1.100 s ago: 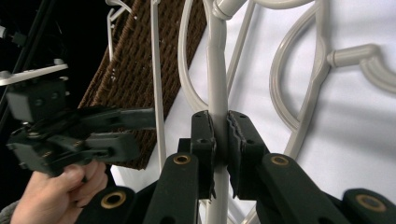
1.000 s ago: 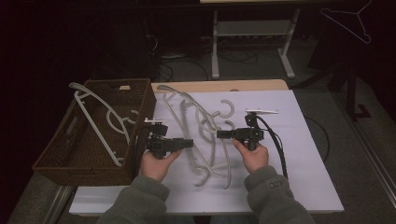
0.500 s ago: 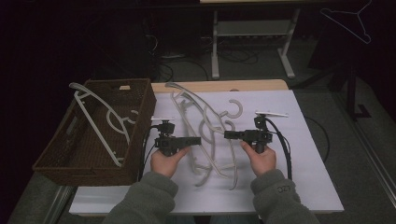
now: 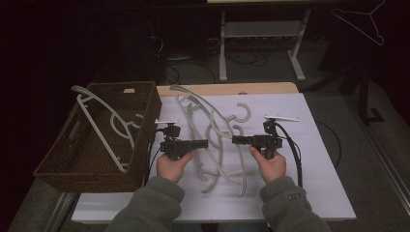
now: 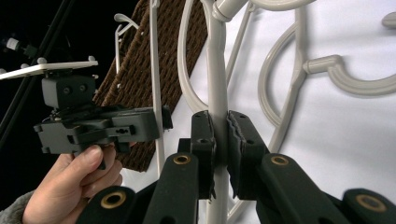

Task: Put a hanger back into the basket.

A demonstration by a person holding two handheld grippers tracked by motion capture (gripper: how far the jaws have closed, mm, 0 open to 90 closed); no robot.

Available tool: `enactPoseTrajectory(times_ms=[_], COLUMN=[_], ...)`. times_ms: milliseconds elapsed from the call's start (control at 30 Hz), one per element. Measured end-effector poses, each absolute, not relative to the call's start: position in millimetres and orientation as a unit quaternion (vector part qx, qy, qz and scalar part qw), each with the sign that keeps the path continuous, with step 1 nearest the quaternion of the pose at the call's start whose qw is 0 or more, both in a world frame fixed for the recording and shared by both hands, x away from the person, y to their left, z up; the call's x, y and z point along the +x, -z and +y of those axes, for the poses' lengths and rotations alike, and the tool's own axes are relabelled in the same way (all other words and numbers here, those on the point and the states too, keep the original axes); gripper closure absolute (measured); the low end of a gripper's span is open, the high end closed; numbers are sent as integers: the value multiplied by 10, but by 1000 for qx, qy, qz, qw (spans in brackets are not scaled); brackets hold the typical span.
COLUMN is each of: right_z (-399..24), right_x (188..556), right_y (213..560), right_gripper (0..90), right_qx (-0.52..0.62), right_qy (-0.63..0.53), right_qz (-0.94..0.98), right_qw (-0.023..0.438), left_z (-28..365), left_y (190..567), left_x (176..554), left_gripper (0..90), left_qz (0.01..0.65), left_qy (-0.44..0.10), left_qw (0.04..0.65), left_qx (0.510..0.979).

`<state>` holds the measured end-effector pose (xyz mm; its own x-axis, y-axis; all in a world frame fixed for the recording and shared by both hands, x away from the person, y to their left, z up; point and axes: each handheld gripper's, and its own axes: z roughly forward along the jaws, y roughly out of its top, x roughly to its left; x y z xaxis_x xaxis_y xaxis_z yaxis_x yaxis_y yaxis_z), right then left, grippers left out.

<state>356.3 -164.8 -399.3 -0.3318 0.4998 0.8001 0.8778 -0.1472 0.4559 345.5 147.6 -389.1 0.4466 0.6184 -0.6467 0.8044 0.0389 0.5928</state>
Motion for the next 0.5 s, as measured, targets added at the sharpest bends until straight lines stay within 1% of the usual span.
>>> enactPoseTrajectory(times_ms=[200,367,500], right_z=[-1638,-1623,-1595], right_x=[3544,3508,3474], right_y=[3982,3969,3968], right_gripper=[806,805,803], right_qx=[-547,-536,-526], right_qy=[521,519,511], right_qz=[-630,-644,-657], right_qw=[181,172,175], left_z=[1514,1569,1616], left_y=[3873,3848,3828], left_x=[3462,3465,3468], left_gripper=[719,769,817], left_qz=[521,520,518], left_qy=[104,113,126], left_qw=[512,525,537], left_qx=[675,664,654])
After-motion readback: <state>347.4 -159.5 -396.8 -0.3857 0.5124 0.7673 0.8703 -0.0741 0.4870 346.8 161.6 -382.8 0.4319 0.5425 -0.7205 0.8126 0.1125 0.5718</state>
